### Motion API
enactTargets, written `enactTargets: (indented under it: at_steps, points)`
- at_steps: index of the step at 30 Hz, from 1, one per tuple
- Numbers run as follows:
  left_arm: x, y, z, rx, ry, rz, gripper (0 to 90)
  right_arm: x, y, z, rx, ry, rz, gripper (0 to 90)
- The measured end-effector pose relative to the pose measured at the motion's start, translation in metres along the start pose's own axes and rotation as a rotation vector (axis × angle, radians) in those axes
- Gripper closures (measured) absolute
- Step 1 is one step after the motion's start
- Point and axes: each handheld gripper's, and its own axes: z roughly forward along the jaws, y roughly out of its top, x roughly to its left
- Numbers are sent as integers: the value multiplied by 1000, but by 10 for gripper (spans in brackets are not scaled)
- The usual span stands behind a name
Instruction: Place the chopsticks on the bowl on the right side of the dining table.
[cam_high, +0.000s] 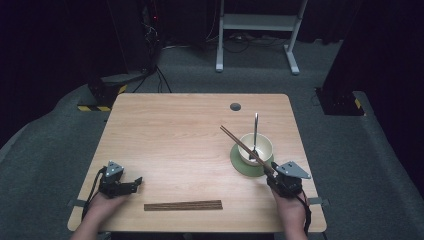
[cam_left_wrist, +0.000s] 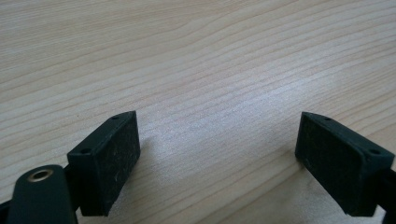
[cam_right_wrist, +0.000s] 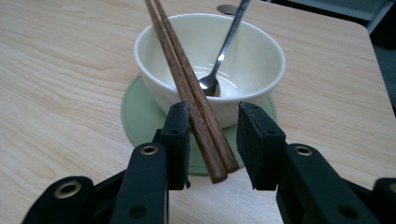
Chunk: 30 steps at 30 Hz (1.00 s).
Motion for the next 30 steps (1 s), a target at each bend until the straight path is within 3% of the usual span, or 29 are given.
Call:
enactTargets:
  at_steps: [5,11,15,17,22,27,30]
  points:
    - [-1,0,0,1,0,3,143,-7,-1,-1,-5,-21,25,623]
    - [-5,11,-1,32,16,46,185,-11,-1,3,-11,-29,34,572]
    - [-14,33,-6,-22,-2,42,214,-13,-1,7,1,-38,21,564]
    - [-22,42,-5,-50,-40,19,219,-14,0,8,1,-41,29,563]
    - [-51,66,9,-66,-79,67,219,-15,3,10,7,-60,32,546]
    - [-78,88,23,-75,-111,91,219,-26,7,9,23,-61,57,520]
    - [-91,97,34,-63,-115,107,218,-33,6,11,39,-68,42,505]
